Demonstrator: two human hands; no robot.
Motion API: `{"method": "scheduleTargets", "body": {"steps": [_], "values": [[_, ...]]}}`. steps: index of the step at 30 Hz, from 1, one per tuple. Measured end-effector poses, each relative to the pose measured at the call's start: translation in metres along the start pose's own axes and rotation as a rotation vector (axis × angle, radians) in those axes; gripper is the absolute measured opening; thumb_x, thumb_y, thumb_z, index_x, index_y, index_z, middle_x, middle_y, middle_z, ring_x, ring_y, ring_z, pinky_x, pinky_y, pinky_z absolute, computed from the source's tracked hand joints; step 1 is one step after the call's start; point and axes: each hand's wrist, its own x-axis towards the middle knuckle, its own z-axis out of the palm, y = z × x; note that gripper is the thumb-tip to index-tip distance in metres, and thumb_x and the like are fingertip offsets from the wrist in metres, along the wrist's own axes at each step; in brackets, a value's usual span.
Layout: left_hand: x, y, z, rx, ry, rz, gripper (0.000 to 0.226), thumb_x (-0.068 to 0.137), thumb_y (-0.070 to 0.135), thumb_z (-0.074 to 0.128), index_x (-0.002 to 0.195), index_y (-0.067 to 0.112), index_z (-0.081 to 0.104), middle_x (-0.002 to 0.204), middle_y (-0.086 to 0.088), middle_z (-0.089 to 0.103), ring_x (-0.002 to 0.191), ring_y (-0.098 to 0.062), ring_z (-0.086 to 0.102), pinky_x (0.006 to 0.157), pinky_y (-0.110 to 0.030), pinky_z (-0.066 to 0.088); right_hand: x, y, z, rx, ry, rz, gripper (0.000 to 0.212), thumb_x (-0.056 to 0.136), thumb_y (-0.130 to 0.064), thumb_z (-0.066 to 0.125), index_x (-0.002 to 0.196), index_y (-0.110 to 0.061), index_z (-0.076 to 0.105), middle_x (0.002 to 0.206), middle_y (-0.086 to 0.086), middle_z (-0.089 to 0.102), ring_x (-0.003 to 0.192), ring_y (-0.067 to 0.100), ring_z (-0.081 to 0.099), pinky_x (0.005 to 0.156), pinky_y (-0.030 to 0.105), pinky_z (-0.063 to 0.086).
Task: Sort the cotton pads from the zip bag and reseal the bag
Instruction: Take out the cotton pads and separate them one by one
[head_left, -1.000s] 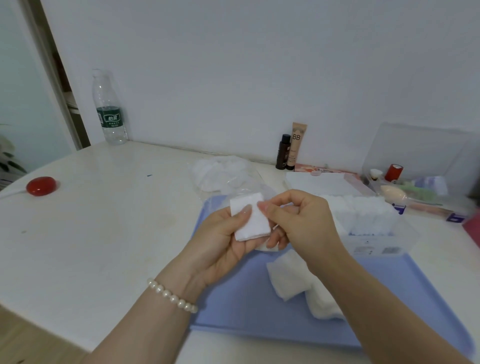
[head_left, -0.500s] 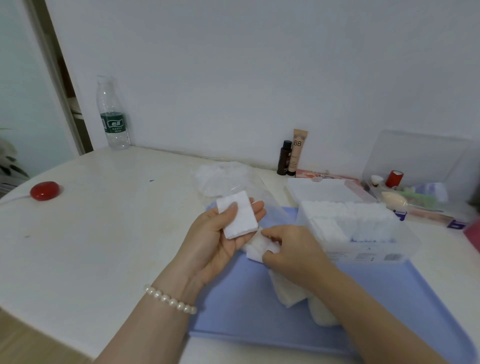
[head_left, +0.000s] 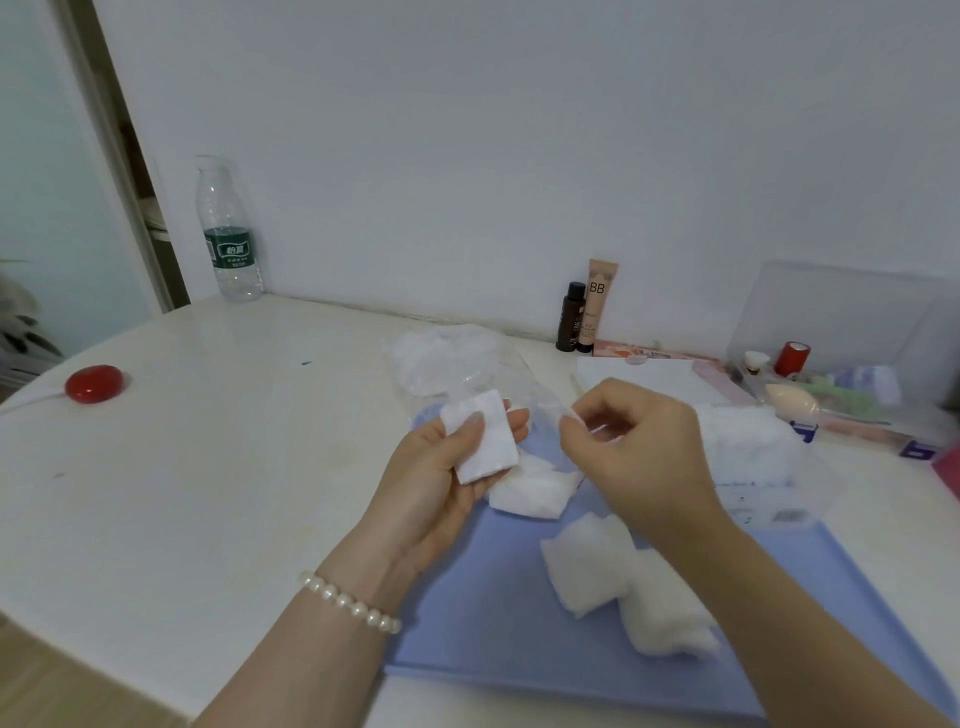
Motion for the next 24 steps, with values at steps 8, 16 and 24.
{"method": "scheduleTargets", "body": {"steps": [8,16,24], "values": [[-0.007,-0.005,0.004,0.094,-0.219,-0.091,0.032,0.084,0.009,0.052,0.111,0.000,0.066,0.112,-0.017,0.068,0.105,-0.027,0.065,0.089,-0.036,0.054,-0.002,-0.012,0.002,0.673,-0.252,0.450,0.008,0.075,-0.005,0.068,0.082,0.000,0.067,0.069,0.012,0.070,0.057,0.017,0.066,0.045,0.024,0.052],[-0.006,-0.008,0.011,0.003,-0.220,-0.176,0.035,0.090,0.014,0.045,0.118,-0.002,0.058,0.119,-0.021,0.063,0.096,-0.026,0.061,0.082,-0.028,0.052,-0.012,-0.014,0.017,0.482,-0.113,0.292,0.016,0.088,-0.008,0.060,0.074,-0.010,0.053,0.043,0.002,0.057,0.037,0.017,0.056,0.036,0.023,0.043],[-0.010,-0.005,0.015,-0.075,-0.245,-0.218,0.056,0.088,0.044,0.037,0.112,-0.002,0.060,0.110,-0.021,0.065,0.090,-0.027,0.063,0.072,-0.032,0.052,-0.014,-0.011,0.022,0.354,-0.115,0.215,0.017,0.087,-0.012,0.063,0.073,-0.013,0.053,0.038,-0.006,0.049,0.034,0.010,0.051,0.036,0.019,0.040]]}}
